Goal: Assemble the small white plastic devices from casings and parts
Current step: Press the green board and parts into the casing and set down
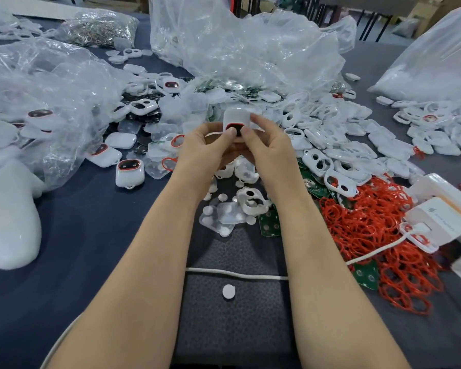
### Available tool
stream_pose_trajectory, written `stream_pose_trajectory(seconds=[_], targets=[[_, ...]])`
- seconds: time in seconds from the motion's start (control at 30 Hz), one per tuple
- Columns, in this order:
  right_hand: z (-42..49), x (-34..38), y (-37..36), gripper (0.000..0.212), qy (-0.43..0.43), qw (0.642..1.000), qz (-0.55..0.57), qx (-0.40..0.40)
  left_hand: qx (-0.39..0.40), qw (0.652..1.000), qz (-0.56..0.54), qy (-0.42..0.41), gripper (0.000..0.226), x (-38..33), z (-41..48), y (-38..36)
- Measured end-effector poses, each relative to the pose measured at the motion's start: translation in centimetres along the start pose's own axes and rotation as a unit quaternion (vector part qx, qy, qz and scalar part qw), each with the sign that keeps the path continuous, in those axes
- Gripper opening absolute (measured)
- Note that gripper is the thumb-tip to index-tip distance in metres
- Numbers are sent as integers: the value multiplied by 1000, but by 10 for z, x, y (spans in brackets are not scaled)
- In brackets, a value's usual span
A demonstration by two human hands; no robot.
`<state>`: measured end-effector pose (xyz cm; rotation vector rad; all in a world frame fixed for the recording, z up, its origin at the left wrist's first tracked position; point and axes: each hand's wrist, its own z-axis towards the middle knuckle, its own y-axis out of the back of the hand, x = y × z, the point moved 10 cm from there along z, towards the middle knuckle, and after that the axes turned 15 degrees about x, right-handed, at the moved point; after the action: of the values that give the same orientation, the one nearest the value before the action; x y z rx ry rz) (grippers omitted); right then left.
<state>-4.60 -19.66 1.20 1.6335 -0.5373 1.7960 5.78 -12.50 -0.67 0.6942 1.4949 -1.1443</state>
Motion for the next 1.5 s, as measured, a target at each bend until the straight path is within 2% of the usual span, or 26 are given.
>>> stream_pose_trajectory(seconds=[0.07,0.2,0.3,0.43,0.5,0.6,0.73,0.87,0.97,1.07,1.17,1.27,1.4,1.5], targets=[[0,0,-1,12,5,1000,9,-2,0,998,68,-10,3,-3,0,-2],[0,-1,0,9,6,1000,1,-24,-13,989,143,-23,8,-6,1,-2],[-1,1,0,7,15,999,-13,-33,-12,994,108,-27,6,-5,-1,-3],[-2,-2,1,11,8,997,77,-14,17,1000,0,-24,4,-3,-3,-6],[-1,-7,4,16,-10,993,114,-13,26,999,-19,-22,8,-3,-3,-9],[0,-12,8,20,-26,990,135,-17,13,999,35,-22,11,-5,-2,-7],[1,-16,10,23,-43,993,110,-19,-5,994,111,-21,11,-7,-1,-5],[2,-18,12,22,-51,993,98,-28,-7,969,248,-24,15,-12,0,-9],[1,-16,15,21,-51,996,61,-33,-14,951,306,-41,20,-17,-1,-12],[0,-12,18,24,-35,995,79,-48,-25,962,264,-67,16,-21,-5,-11],[-1,-12,20,25,-35,993,94,-61,-10,971,233,-54,15,-17,-3,-11],[-2,-11,21,25,-34,995,45,-81,-1,965,258,-46,13,-14,-1,-12],[-2,-3,17,14,-9,995,-38,-97,-10,970,238,-52,10,-15,-2,-9],[-1,-4,15,16,-14,996,-36,-75,-15,974,223,-42,15,-12,-1,-5]])
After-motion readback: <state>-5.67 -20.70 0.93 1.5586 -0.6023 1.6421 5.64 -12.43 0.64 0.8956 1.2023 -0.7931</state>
